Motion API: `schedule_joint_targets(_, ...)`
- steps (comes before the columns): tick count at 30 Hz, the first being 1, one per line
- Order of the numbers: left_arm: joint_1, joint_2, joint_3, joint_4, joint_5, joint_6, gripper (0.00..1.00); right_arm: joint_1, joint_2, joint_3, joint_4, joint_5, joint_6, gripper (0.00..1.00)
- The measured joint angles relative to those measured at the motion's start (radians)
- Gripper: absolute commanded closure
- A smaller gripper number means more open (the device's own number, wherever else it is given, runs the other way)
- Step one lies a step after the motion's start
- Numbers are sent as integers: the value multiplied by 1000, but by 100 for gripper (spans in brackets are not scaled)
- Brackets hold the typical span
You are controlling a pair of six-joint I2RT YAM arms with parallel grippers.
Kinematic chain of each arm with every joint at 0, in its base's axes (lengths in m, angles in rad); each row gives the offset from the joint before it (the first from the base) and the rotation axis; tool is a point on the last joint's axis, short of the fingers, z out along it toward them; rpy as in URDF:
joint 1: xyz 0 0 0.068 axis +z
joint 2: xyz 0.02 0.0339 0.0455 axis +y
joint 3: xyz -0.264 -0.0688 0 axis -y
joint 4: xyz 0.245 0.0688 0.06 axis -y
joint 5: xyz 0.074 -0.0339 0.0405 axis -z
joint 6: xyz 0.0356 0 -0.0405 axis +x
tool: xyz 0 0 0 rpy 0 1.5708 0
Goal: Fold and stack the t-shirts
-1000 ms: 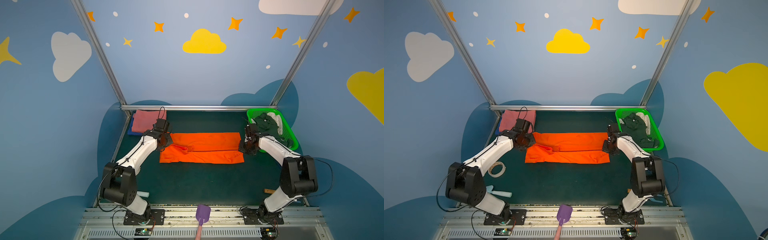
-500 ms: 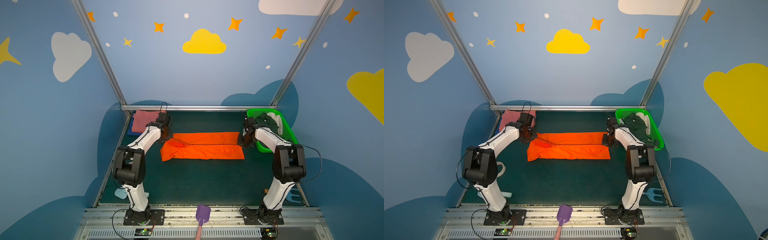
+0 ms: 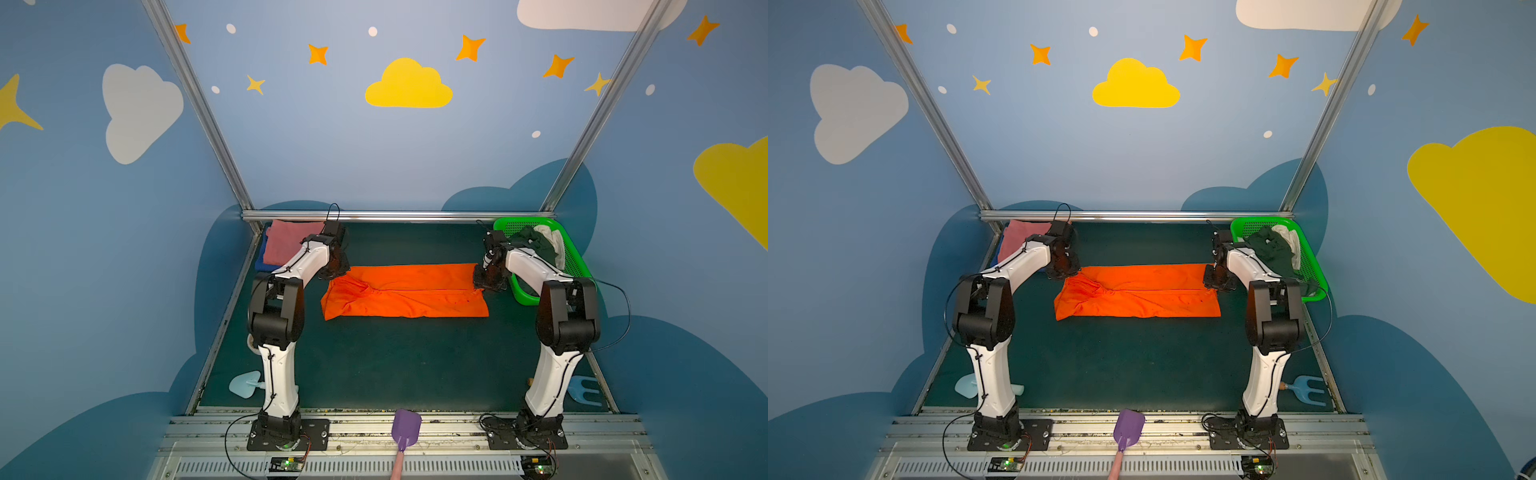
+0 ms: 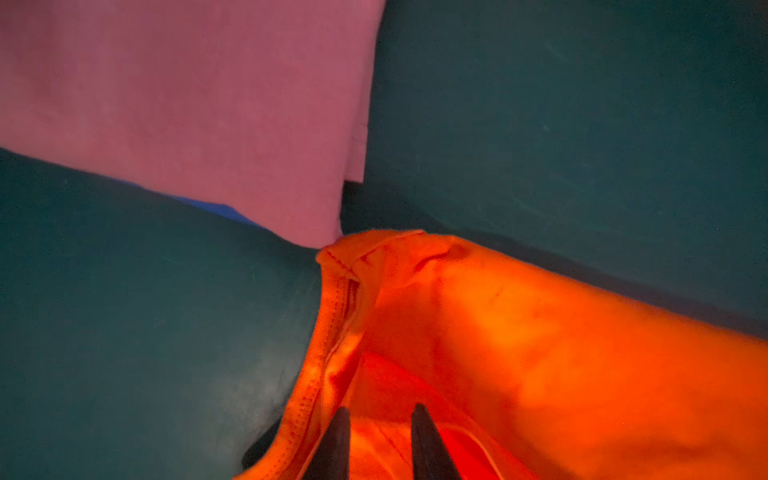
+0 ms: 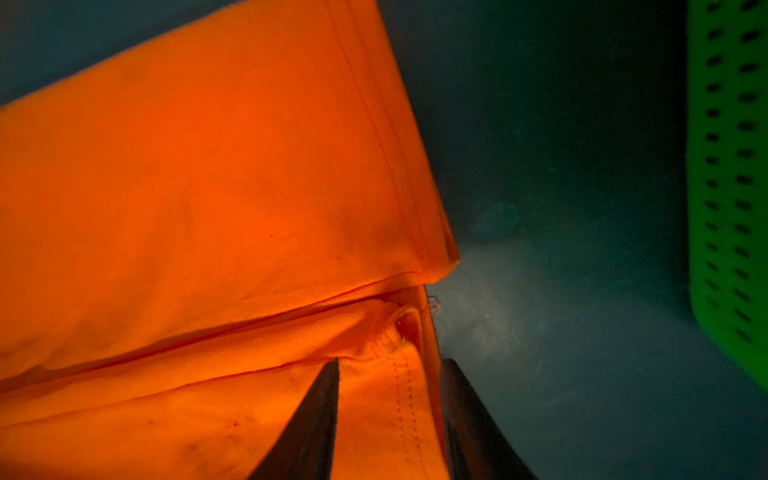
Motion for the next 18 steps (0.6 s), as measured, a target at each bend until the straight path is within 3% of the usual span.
schedule_joint_targets(1,1,0,8,-6,0,-5,45,0,0,4,-4,0,0,51)
schedule_joint_targets(5,2,0,49,-26,-2,-13,44,0,-14,11,-14,-2,0,49)
schedule_joint_targets(8,2,0,65,-27,-1,-17,57,0,-34,13,-23,-4,0,49)
schedule_joint_targets(10,2,-4,61,-25,6,-24,73,0,-49,12,-22,-12,0,49)
schedule_joint_targets(13,0,-110,-94,28,76,-60,91,9,-133,-47,-7,-43,2,49)
schedule_joint_targets(14,-1,-149,-138,26,91,-66,95,12,-169,-62,-7,-52,3,49)
schedule_joint_targets(18,-18,-263,-266,43,149,-109,95,26,-273,-93,16,-86,5,50)
